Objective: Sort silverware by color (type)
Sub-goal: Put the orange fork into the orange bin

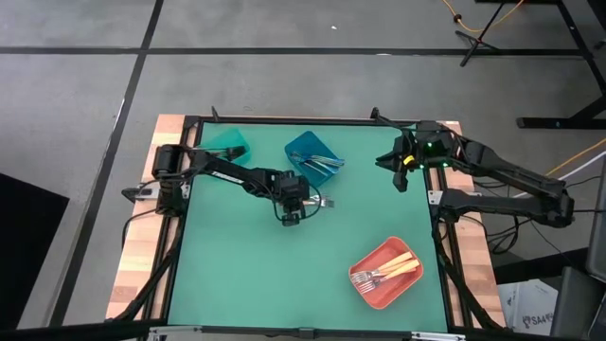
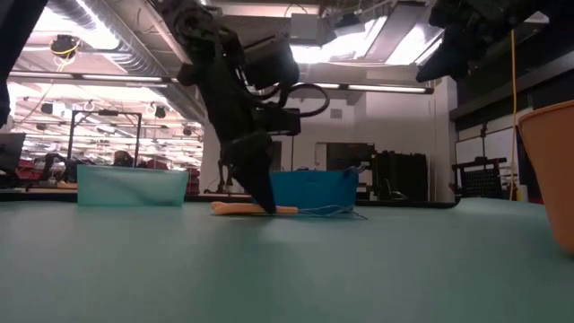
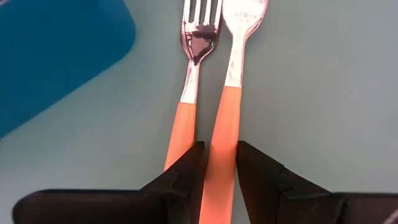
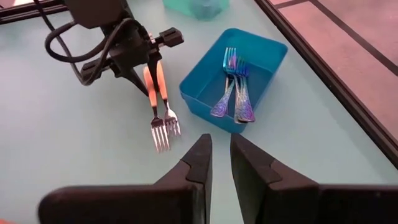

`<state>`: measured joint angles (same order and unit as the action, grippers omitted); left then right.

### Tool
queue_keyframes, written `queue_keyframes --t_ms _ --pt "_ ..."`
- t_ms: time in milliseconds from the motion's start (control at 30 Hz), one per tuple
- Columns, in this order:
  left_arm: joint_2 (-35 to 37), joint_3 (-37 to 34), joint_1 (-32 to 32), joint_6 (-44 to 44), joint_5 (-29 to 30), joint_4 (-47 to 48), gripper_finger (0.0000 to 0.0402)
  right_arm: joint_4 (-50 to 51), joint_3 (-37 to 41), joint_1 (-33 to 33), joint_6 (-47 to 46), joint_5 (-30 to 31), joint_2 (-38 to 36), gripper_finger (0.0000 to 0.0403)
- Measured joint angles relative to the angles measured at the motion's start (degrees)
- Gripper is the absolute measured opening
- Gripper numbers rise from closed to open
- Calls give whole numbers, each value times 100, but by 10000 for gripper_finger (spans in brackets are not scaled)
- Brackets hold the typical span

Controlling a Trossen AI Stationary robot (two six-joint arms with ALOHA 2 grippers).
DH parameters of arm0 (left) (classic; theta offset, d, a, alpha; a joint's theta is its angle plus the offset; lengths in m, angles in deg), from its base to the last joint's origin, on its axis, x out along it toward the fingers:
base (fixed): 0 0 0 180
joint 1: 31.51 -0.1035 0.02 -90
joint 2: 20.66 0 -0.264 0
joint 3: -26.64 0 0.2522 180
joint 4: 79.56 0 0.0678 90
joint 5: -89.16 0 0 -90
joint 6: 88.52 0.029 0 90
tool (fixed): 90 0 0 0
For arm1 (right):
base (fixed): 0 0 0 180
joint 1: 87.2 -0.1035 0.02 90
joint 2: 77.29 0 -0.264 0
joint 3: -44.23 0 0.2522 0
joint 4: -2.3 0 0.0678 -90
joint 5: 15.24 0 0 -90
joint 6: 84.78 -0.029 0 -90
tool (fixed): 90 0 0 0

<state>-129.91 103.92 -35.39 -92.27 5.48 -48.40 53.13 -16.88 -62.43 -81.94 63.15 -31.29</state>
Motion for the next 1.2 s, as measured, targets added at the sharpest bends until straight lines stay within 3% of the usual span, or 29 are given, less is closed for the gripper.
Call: queue_keyframes --t_ms 1200 --pt "-197 -4 199 -23 83 -172 63 -8 0 0 1 0 0 51"
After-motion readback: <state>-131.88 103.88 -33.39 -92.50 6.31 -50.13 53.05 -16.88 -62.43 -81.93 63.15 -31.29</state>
